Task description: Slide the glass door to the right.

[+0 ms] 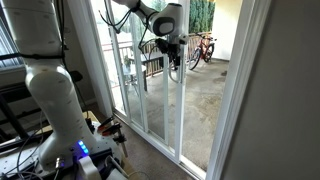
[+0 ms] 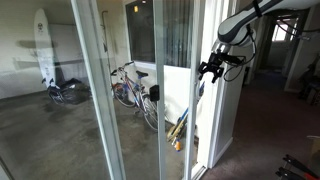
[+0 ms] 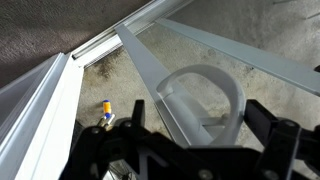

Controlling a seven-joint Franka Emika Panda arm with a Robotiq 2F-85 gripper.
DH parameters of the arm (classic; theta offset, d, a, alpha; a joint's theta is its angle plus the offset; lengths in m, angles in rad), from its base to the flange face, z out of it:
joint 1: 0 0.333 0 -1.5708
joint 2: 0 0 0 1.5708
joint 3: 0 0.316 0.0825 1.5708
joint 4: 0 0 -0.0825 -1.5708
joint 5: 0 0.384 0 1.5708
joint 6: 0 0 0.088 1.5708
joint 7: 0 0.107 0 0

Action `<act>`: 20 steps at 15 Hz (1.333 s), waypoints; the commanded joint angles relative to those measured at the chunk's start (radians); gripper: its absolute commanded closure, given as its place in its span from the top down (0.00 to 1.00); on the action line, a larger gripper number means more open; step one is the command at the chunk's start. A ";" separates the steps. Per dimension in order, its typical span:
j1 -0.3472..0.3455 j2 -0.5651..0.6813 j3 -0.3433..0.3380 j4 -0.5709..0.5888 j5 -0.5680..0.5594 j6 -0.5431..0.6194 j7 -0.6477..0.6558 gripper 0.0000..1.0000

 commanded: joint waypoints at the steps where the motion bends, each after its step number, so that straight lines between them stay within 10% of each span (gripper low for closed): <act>1: -0.018 -0.016 -0.005 -0.033 0.027 0.027 -0.027 1.00; 20: -0.034 0.000 -0.002 -0.076 0.301 0.095 -0.073 1.00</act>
